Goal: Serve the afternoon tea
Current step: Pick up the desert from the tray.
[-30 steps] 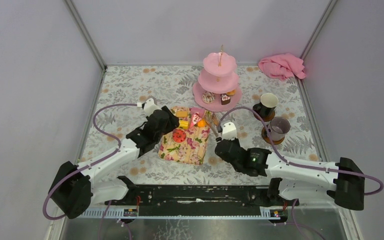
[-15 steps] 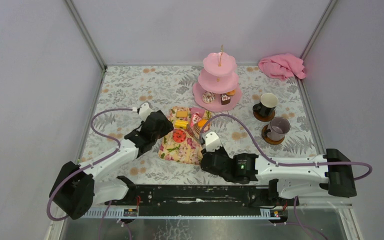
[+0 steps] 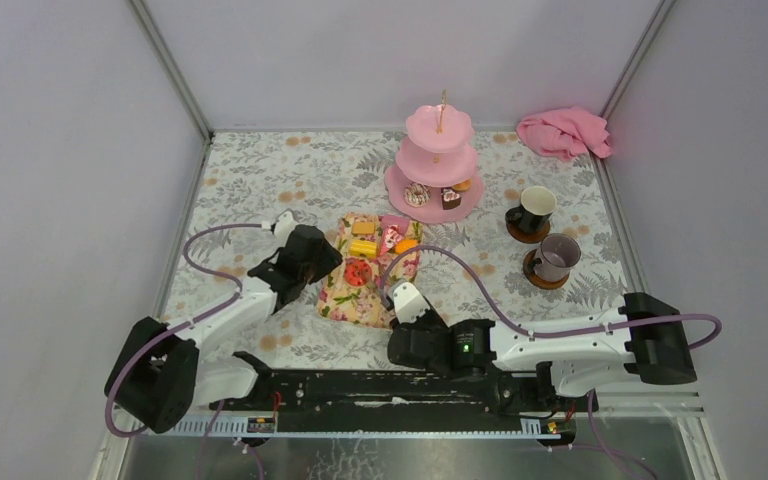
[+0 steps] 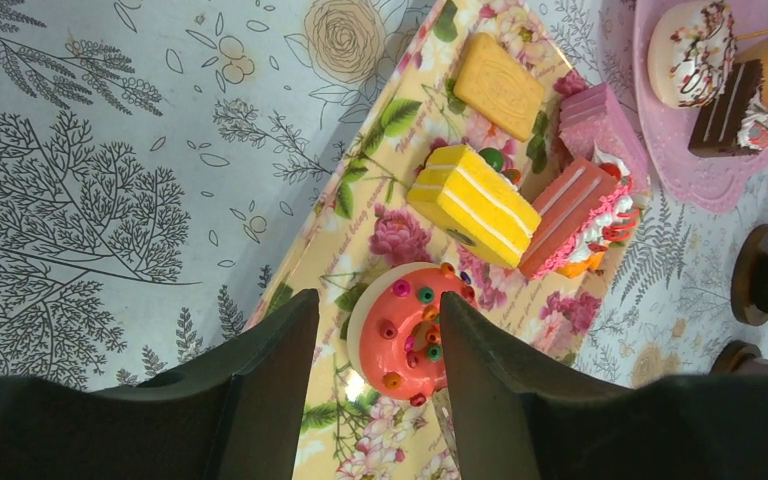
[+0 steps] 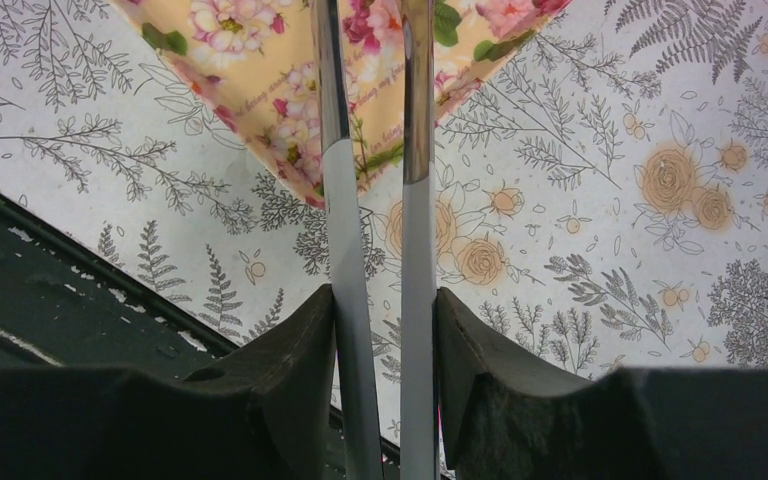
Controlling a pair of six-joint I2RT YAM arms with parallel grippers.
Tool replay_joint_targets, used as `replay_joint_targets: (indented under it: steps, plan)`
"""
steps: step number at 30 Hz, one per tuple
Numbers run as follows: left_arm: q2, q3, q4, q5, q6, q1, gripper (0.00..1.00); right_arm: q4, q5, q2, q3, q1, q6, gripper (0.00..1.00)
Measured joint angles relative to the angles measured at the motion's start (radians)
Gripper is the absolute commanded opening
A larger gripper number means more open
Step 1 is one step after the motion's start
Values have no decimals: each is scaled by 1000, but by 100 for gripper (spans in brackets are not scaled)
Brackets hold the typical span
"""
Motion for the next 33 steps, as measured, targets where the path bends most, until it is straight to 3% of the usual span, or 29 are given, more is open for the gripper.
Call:
replay_joint_targets:
  steps: [12, 23, 33]
  plan:
    - [64, 0, 8, 40, 0, 5, 51, -36, 9, 10, 5, 81, 31, 47]
    - [120, 3, 10, 51, 0, 5, 50, -63, 56, 132, 50, 85, 53, 50]
    - [153, 16, 10, 52, 0, 5, 50, -61, 63, 146, 67, 85, 51, 53]
